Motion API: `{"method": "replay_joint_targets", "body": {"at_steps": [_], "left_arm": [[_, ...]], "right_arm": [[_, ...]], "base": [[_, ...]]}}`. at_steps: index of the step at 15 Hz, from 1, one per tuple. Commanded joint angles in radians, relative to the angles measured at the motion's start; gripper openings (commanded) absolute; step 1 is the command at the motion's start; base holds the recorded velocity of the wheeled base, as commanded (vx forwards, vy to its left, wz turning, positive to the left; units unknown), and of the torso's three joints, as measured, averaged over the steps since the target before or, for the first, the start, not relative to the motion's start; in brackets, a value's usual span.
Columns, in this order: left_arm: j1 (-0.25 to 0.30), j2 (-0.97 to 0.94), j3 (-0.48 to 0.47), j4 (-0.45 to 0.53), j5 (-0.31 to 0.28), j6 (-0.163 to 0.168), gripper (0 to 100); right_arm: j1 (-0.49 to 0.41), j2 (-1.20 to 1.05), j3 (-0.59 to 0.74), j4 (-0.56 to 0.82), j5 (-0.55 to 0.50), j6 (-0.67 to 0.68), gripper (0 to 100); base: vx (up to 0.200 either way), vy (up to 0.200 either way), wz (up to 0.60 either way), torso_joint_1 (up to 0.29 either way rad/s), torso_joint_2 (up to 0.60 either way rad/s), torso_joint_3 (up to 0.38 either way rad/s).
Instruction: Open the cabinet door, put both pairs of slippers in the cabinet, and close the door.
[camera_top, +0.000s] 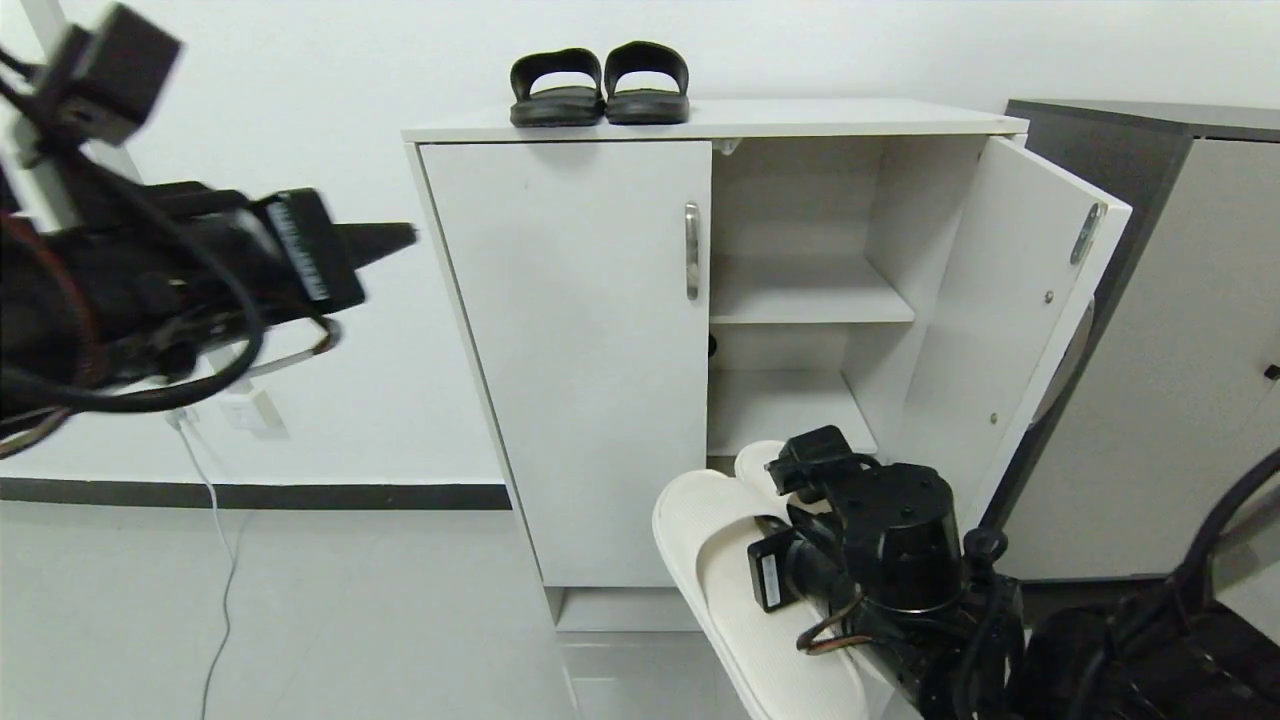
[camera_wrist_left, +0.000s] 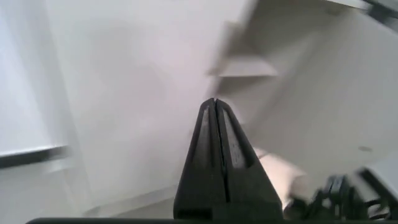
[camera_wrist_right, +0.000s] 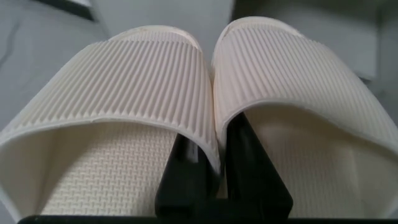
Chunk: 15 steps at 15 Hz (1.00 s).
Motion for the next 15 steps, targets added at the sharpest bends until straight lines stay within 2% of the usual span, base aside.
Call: {"method": "replay_joint_targets", "body": {"at_steps": [1, 2, 4, 6, 7, 8, 9, 10, 11, 12, 13, 14, 15], "left_arm": [[0.054, -0.432, 0.200, 0.149, 0.261, 0.058, 0], [0.084, -0.530, 0.281, 0.183, 0.341, 0.059, 0], [0.126, -0.676, 0.430, 0.211, 0.407, 0.059, 0], [0.207, -0.815, 0.600, 0.215, 0.507, 0.061, 0], [0.247, -0.867, 0.643, 0.217, 0.530, 0.062, 0], [0.327, -0.930, 0.695, 0.218, 0.533, 0.065, 0], [0.367, -0.949, 0.716, 0.218, 0.533, 0.072, 0], [0.430, -0.992, 0.766, 0.217, 0.530, 0.088, 0], [0.446, -1.047, 0.824, 0.217, 0.516, 0.122, 0], [0.446, -1.070, 0.848, 0.217, 0.495, 0.134, 0], [0.446, -1.137, 0.901, 0.217, 0.416, 0.168, 0], [0.446, -1.197, 0.934, 0.217, 0.367, 0.211, 0], [0.433, -1.209, 0.973, 0.201, 0.343, 0.228, 0]], "right_arm": [[-0.056, 0.104, -0.121, 0.014, -0.099, 0.011, 0], [-0.073, 0.111, -0.139, 0.014, -0.136, 0.010, 0], [-0.075, 0.111, -0.151, 0.014, -0.175, 0.008, 0], [-0.075, 0.115, -0.151, 0.014, -0.188, 0.007, 0], [-0.075, 0.116, -0.151, 0.014, -0.188, 0.007, 0], [-0.075, 0.127, -0.150, 0.014, -0.188, 0.007, 0], [-0.075, 0.131, -0.150, 0.014, -0.188, 0.007, 0], [-0.075, 0.141, -0.151, 0.014, -0.188, 0.007, 0], [-0.075, 0.147, -0.150, 0.012, -0.188, 0.007, 0], [-0.075, 0.147, -0.150, 0.012, -0.188, 0.007, 0], [-0.075, 0.145, -0.151, 0.012, -0.188, 0.007, 0], [-0.075, 0.145, -0.150, 0.011, -0.188, 0.007, 0], [-0.075, 0.145, -0.150, 0.011, -0.188, 0.007, 0]], "base": [[0.000, 0.000, 0.00, 0.000, 0.00, 0.000], [0.000, 0.000, 0.00, 0.000, 0.00, 0.000], [0.000, 0.000, 0.00, 0.000, 0.00, 0.000], [0.000, 0.000, 0.00, 0.000, 0.00, 0.000], [0.000, 0.000, 0.00, 0.000, 0.00, 0.000], [0.000, 0.000, 0.00, 0.000, 0.00, 0.000], [0.000, 0.000, 0.00, 0.000, 0.00, 0.000], [0.000, 0.000, 0.00, 0.000, 0.00, 0.000], [0.000, 0.000, 0.00, 0.000, 0.00, 0.000], [0.000, 0.000, 0.00, 0.000, 0.00, 0.000], [0.000, 0.000, 0.00, 0.000, 0.00, 0.000], [0.000, 0.000, 0.00, 0.000, 0.00, 0.000], [0.000, 0.000, 0.00, 0.000, 0.00, 0.000]]}}
